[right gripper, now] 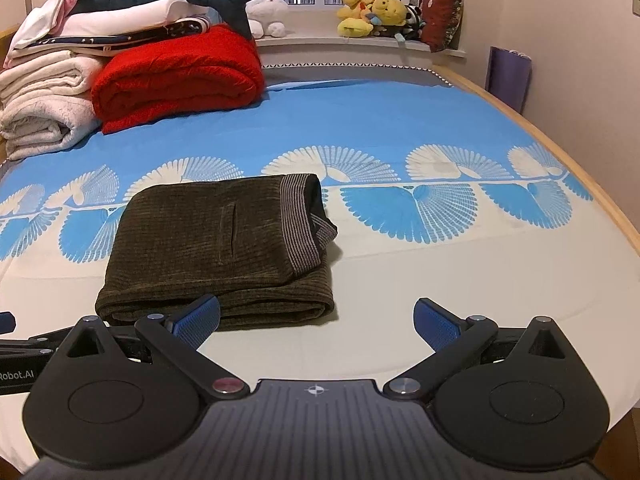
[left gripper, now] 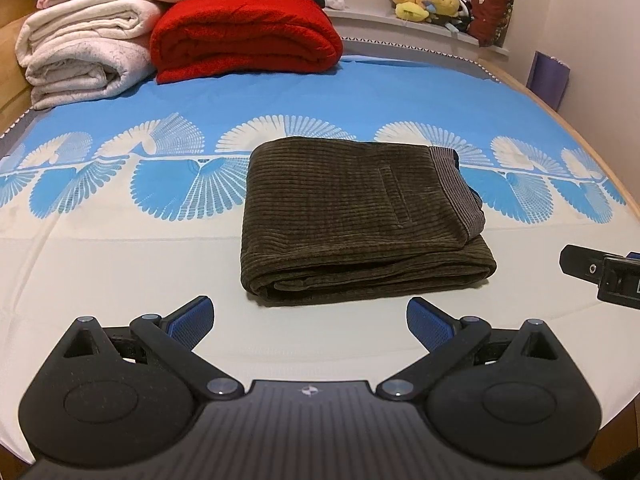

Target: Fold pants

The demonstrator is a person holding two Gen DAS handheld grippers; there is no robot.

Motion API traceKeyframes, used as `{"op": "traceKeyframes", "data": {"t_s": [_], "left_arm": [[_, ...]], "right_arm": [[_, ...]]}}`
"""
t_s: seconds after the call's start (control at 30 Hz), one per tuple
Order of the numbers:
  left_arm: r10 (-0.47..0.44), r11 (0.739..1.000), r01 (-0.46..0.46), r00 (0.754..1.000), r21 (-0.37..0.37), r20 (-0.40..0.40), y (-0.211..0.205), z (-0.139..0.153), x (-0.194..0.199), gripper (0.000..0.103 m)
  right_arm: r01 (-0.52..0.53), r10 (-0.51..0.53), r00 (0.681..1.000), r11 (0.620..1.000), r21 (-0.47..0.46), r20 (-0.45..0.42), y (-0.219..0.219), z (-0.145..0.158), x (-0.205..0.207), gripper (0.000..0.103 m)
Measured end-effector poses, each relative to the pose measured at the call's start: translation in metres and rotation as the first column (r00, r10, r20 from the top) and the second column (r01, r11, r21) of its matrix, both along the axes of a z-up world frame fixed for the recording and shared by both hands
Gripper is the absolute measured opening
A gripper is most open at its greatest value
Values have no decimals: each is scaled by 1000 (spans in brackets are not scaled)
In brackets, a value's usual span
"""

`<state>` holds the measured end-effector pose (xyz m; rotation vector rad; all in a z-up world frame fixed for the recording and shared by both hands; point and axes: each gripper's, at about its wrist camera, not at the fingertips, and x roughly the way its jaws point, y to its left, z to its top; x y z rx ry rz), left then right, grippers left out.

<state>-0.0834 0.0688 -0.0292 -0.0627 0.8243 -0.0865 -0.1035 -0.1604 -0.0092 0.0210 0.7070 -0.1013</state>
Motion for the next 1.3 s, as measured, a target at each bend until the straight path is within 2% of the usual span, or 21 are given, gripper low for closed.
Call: {"op": "traceKeyframes", "data": {"t_s": [1.3], "left_arm": [[4,1000,-4,1000,-19,6,4,3,-2,103]], "right_arm": [[-25,25,1000,999,-28,5,3,-1,0,102]]}}
